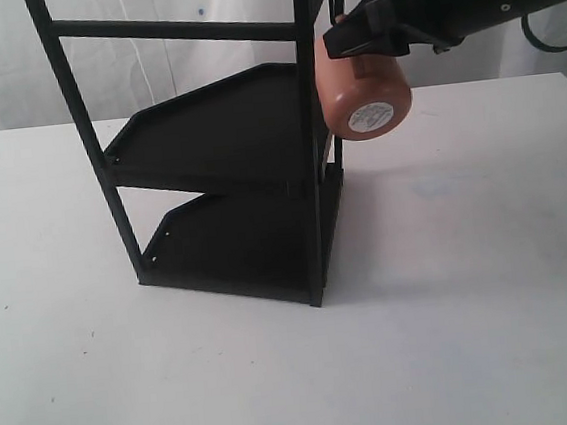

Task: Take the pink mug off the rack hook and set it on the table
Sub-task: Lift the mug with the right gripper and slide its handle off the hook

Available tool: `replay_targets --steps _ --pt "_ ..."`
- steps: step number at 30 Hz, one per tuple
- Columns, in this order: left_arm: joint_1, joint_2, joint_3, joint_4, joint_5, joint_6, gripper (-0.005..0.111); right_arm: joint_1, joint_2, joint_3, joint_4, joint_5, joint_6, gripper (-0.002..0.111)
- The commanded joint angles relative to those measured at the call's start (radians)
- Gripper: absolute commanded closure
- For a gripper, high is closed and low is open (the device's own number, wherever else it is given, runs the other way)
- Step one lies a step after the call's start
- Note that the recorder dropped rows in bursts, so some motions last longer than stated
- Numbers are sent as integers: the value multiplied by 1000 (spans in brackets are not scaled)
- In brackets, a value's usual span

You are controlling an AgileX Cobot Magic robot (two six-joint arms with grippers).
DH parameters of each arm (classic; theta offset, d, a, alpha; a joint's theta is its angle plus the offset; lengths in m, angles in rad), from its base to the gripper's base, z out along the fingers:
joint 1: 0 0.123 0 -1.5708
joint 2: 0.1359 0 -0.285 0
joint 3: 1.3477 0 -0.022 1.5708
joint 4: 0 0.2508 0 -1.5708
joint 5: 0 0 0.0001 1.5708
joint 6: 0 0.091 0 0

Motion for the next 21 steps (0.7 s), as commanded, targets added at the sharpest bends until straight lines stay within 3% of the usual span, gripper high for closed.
replay_targets --steps 1,21 --pt "3 0 4 -4 -3 0 107 -3 13 -6 15 8 -15 52" --pt "3 0 4 -4 -3 0 107 -3 57 -6 51 45 -38 59"
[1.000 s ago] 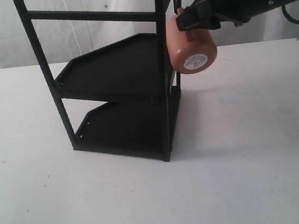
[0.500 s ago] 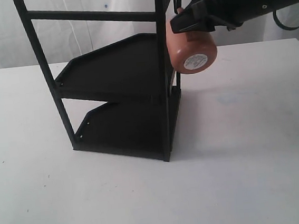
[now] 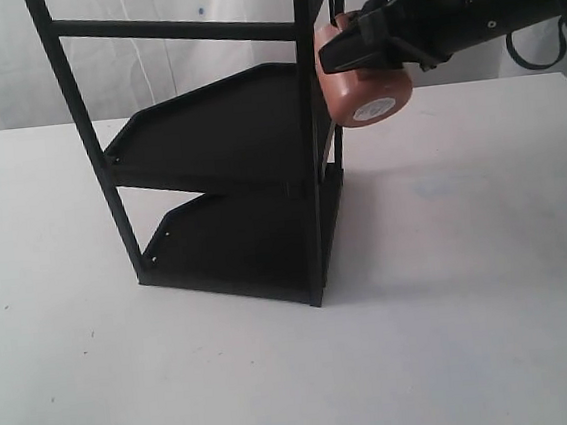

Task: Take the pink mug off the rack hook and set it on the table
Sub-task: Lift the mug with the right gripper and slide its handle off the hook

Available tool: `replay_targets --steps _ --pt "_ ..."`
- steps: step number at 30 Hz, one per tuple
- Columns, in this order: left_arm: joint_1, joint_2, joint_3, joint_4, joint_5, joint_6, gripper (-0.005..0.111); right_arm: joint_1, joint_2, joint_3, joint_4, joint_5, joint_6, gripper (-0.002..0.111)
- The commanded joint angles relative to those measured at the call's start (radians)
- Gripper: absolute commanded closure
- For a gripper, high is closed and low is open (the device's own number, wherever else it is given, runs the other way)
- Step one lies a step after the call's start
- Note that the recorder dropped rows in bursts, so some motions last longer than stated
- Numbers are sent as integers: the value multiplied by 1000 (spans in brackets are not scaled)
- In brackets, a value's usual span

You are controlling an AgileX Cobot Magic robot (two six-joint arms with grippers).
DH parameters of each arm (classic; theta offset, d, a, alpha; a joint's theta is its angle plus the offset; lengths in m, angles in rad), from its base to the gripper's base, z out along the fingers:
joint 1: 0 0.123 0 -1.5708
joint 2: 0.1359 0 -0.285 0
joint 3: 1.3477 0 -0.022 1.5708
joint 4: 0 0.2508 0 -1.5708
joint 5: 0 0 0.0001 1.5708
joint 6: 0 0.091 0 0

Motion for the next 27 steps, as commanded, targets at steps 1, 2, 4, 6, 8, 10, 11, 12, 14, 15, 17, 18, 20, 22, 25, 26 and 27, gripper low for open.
replay_targets --steps 1,2,4,6,8,10,11,12,14,15,17,18,20,22,25,26,27 --pt "3 0 4 -4 -3 0 107 -3 6 -4 12 7 -29 59" --pt "3 0 4 -4 -3 0 107 -3 6 -4 12 4 -29 59" --pt "3 0 4 -4 -3 0 107 -3 6 -4 12 -1 -29 61" --pt "3 0 4 -4 -3 0 107 -3 6 -4 12 -14 -29 66" --pt "3 0 4 -4 -3 0 107 -3 6 -4 12 -38 -29 72" --pt "3 0 4 -4 -3 0 107 -3 6 -4 12 -55 -29 77" --pt "3 0 4 -4 -3 0 107 -3 6 -4 12 -65 -29 79" --pt "3 0 4 -4 -3 0 107 -3 6 -4 12 -74 -29 81" --pt "3 0 4 -4 -3 0 107 -3 6 -4 12 -86 -29 83" --pt "3 0 4 -4 -3 0 107 -3 6 -4 12 -91 -29 83" --pt "3 0 4 -4 -3 0 107 -3 8 -4 12 -91 -29 83" --pt "3 0 4 -4 -3 0 107 -3 8 -4 12 -91 -29 83" --pt "3 0 4 -4 -3 0 107 -3 13 -4 27 -83 -29 83" --pt "3 0 4 -4 -3 0 107 -3 16 -4 47 -85 -36 83" --pt "3 0 4 -4 -3 0 107 -3 25 -4 51 -77 -38 88" --pt "3 0 4 -4 -3 0 107 -1 31 -4 51 -75 -39 96" --pt "3 0 4 -4 -3 0 107 -1 33 -4 51 -75 -39 102"
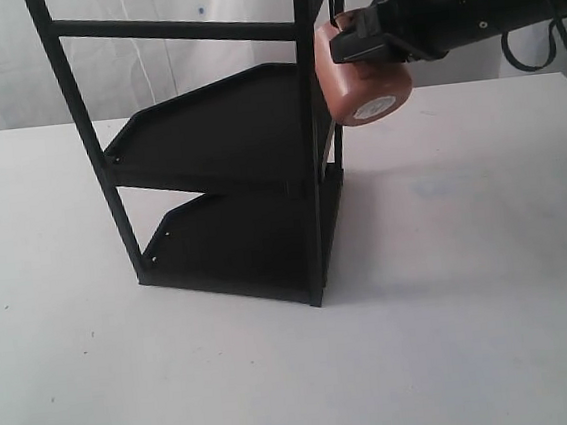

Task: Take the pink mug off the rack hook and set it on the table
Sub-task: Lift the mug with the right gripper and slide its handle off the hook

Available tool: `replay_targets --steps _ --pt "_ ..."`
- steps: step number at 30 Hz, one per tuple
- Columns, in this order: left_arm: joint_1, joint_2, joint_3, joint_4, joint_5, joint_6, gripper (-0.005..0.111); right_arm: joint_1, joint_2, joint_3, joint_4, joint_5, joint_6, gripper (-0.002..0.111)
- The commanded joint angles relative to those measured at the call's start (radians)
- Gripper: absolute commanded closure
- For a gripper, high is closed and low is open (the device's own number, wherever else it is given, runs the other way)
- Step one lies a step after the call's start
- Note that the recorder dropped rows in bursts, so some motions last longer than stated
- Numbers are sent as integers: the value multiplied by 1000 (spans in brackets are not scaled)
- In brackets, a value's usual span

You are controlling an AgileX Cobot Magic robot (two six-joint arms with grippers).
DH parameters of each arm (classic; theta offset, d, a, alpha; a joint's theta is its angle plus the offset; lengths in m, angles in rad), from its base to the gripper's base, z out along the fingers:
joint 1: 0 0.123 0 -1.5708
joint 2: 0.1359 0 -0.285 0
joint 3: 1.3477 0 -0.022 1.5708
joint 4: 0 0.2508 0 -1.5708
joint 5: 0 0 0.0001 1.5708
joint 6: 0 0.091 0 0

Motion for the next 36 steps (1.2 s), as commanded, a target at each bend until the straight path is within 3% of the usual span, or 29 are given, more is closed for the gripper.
replay_targets --steps 1,28,36 --pt "3 0 4 -4 -3 0 107 -1 11 -4 3 -5 -14 108" --pt "3 0 4 -4 -3 0 107 -1 -41 -37 31 -9 -90 108" --pt "3 0 4 -4 -3 0 107 -3 -82 -37 -65 -20 -48 108"
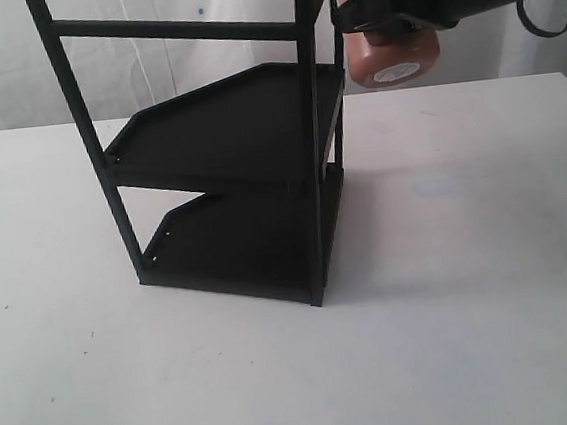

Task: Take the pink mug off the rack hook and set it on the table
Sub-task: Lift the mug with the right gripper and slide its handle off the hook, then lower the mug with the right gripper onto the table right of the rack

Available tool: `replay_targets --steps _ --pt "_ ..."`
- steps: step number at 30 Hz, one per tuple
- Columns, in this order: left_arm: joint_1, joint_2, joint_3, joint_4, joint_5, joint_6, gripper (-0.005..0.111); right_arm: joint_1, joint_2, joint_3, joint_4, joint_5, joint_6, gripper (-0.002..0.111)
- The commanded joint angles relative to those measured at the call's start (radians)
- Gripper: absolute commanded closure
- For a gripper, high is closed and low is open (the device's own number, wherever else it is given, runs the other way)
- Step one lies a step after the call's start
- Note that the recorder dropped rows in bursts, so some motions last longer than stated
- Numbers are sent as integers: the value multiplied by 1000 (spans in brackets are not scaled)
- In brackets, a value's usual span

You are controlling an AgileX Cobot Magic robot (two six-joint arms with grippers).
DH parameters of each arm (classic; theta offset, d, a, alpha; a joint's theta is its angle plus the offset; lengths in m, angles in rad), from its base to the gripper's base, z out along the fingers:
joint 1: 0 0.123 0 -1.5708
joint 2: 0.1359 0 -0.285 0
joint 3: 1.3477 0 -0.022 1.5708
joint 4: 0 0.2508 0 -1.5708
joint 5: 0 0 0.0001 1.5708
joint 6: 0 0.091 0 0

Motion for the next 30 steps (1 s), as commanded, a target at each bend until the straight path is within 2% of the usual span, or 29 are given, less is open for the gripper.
replay_targets --steps 1,6,15,30 --pt "3 0 4 -4 -3 0 107 -3 -25 -11 -42 -13 34 108" --pt "3 0 4 -4 -3 0 107 -5 -39 -11 -113 -20 74 108" --pt "3 0 4 -4 -3 0 107 -62 -92 21 -112 16 97 108" --pt "3 0 4 -4 -3 0 107 -64 -189 144 -105 -3 96 108"
